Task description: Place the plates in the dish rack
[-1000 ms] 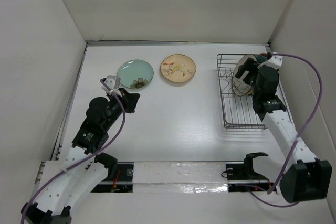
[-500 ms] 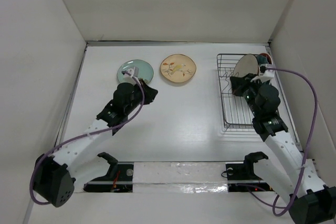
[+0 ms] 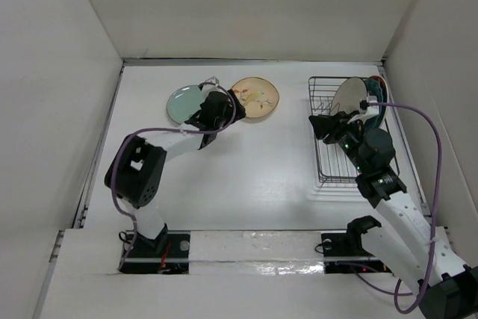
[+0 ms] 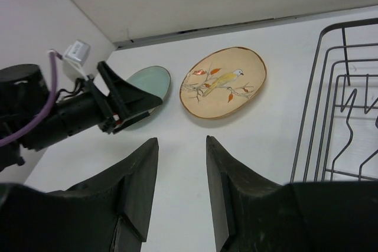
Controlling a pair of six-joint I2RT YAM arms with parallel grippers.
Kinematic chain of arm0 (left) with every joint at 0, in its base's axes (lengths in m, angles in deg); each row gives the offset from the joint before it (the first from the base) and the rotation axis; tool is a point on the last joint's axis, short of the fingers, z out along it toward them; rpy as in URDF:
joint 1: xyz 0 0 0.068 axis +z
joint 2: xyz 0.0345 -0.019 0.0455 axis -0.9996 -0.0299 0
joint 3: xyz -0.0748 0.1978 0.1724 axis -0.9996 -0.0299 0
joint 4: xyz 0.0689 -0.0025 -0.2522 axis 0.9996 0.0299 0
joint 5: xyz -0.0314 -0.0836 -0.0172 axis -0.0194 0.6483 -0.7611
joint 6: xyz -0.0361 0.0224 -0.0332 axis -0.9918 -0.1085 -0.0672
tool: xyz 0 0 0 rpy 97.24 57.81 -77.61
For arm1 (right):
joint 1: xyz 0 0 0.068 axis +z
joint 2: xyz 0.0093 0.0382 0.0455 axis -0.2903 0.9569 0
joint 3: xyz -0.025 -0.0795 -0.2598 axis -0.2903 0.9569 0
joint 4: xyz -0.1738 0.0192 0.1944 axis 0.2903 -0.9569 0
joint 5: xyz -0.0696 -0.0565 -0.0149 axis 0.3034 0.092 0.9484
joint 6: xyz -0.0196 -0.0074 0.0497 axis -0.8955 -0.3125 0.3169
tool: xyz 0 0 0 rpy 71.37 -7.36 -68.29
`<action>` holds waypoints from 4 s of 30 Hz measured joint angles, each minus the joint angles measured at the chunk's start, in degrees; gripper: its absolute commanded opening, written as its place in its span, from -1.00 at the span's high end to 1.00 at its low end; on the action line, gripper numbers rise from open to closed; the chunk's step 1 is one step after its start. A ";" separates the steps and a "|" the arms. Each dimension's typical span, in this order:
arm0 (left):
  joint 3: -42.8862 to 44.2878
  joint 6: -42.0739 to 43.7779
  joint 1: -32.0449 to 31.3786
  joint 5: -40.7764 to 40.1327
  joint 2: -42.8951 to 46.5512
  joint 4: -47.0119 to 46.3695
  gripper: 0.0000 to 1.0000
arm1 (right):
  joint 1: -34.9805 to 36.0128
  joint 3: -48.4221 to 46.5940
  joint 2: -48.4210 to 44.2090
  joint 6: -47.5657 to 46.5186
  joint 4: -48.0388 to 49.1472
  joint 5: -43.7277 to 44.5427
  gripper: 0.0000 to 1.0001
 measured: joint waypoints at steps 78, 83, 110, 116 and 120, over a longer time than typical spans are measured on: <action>-26.53 -6.49 3.43 16.72 37.51 -9.90 1.00 | 3.67 -4.26 37.16 9.31 22.43 -23.98 -0.52; -26.53 -4.90 3.43 18.34 42.21 -4.24 1.00 | 4.76 -4.26 37.40 14.14 29.59 -30.64 0.71; -17.84 19.63 3.39 14.88 68.78 20.22 -0.34 | -6.03 -18.97 15.78 -9.31 -12.57 23.91 1.00; -18.62 21.49 3.39 15.17 68.87 22.29 -0.34 | -7.74 -23.21 23.87 -18.91 -13.22 36.76 1.00; -18.62 22.05 3.39 14.88 69.99 22.49 -0.34 | -8.44 -25.68 29.49 -24.37 -12.00 39.15 1.00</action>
